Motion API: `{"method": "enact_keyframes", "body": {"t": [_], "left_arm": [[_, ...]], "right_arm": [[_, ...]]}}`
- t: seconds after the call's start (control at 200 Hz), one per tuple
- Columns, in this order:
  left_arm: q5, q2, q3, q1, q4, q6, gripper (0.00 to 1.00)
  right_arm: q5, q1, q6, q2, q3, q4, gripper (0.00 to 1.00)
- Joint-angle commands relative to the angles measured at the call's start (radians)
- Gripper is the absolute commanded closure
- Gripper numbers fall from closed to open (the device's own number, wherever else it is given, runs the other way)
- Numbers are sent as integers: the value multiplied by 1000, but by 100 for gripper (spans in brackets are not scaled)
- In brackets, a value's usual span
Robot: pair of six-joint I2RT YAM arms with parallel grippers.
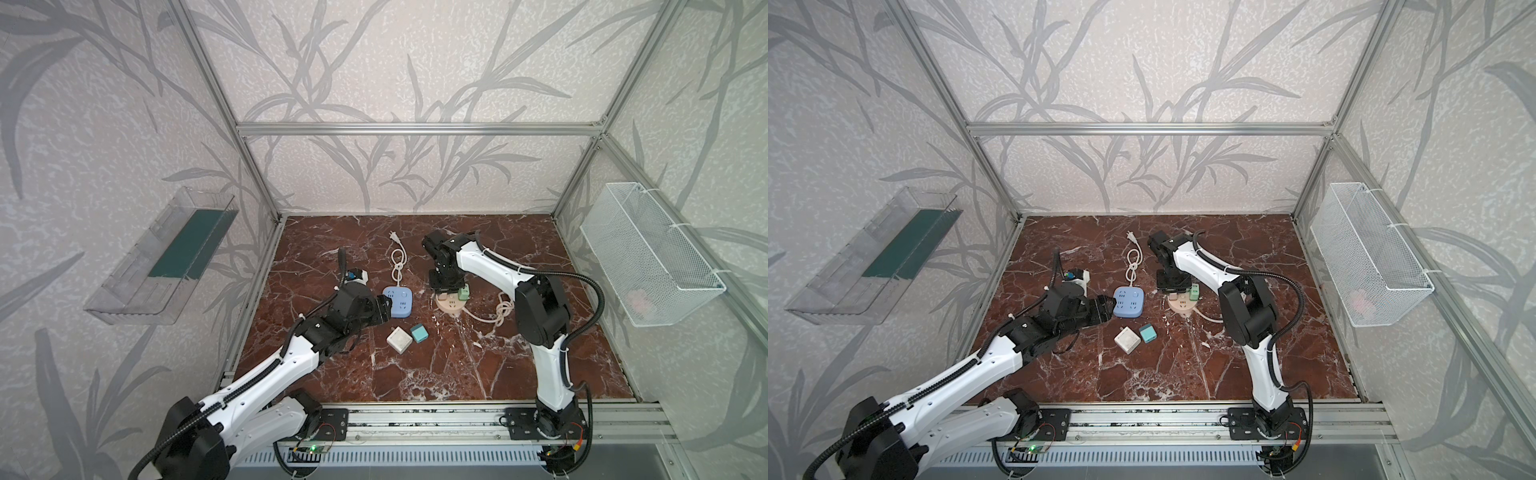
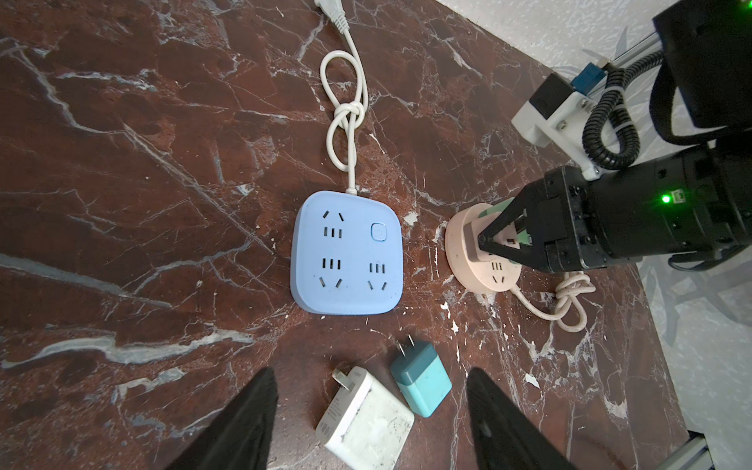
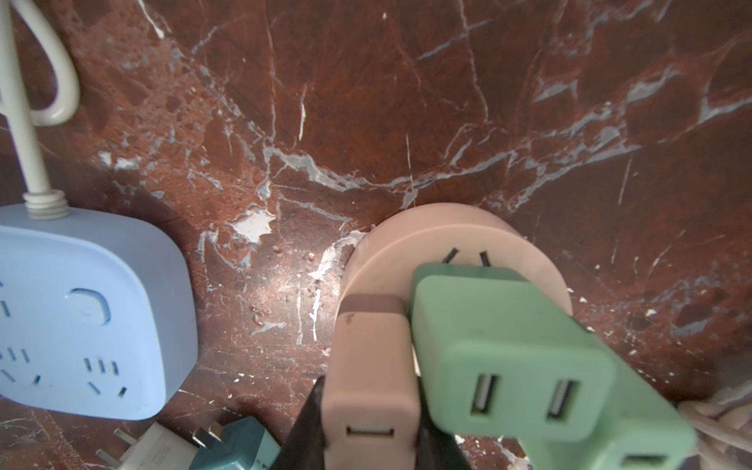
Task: Insert the plug
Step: 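Press the pale pink adapter down into the pink strip socket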
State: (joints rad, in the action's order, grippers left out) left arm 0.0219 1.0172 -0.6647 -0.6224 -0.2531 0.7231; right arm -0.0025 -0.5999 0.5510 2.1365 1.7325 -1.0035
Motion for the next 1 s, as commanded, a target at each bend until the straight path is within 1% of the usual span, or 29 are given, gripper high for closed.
{"method": "enact_keyframes", "body": {"t": [0.0,0.21,0.46,0.695,0.91,0.995], "left_arm": [[-9,13,-13,4,12,2,28],[-23,29,-21,4,21,7,28],[-22,31,-35,4,14,6,28],[-34,50,-46,2,21,12,28],[-39,49,-51,3,17,19,28],[-33,43,-50,3,15,21,28]], "right_arm": [[-52,8,-9,202,-112,29,100],[-7,10,-44,178,-119,0,100],[71,15,-137,105,-162,-57,100],[56,15,-159,61,-189,-66,100],[-6,14,-165,32,-169,-76,100],[-31,15,-163,12,-163,-78,89]]}}
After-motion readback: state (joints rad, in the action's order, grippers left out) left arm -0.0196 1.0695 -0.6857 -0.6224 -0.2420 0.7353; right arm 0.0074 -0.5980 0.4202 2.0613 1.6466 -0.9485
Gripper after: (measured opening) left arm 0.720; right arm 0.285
